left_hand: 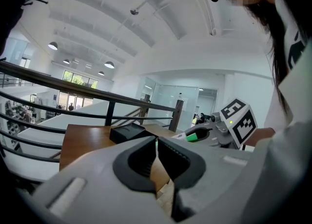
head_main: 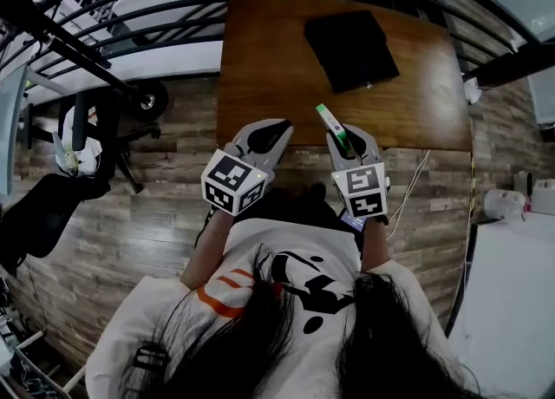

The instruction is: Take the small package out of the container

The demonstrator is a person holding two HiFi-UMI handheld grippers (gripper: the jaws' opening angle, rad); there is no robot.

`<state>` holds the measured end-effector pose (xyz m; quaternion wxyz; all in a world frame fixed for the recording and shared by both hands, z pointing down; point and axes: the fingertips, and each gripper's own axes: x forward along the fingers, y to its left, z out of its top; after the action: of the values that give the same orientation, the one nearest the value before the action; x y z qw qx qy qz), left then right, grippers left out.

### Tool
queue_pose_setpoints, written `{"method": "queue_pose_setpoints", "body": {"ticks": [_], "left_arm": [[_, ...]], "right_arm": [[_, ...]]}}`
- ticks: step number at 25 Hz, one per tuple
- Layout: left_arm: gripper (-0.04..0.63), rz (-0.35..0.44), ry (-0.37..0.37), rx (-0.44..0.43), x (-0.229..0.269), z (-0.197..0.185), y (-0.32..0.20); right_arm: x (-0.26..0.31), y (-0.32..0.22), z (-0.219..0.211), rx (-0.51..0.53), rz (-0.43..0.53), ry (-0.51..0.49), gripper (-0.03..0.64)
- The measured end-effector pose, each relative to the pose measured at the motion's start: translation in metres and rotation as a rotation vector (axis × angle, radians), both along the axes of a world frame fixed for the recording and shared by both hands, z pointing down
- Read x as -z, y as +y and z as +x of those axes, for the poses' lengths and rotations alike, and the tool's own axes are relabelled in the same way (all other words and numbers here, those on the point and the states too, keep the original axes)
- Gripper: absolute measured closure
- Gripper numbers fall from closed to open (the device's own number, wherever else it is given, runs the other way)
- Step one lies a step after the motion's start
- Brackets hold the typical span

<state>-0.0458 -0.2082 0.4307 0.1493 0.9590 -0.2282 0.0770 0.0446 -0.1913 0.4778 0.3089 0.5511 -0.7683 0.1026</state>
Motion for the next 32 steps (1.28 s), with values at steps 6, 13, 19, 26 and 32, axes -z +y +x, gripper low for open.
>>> {"method": "queue_pose_setpoints", "body": {"ticks": [6,13,19,26,32], "left_arm": [[0.594,0.014,-0.017,-0.022,-0.002,0.004,0.009],[0.594,0.002,-0.032,0.019,-0.002,0.017,0.019],[0.594,0.002,-0.046,0.033,0.002,0.042,0.044],[0.595,0.005,-0.075,0.053,0.001,0.065,0.074],[0.594,0.005,-0.097,0.075,-0.001,0.086,0.108]], "right_arm": [[-0.005,0.009,-0.001,0.016,-0.017,-0.008,0.499],[-0.006,0.025,0.01,0.055,-0.022,0.006,0.499],[-0.001,0.05,0.034,0.07,-0.019,-0.006,0.499],[0.0,0.076,0.055,0.092,-0.006,-0.033,0.499],[-0.001,0.112,0.076,0.113,-0.001,-0.051,0.499]]}}
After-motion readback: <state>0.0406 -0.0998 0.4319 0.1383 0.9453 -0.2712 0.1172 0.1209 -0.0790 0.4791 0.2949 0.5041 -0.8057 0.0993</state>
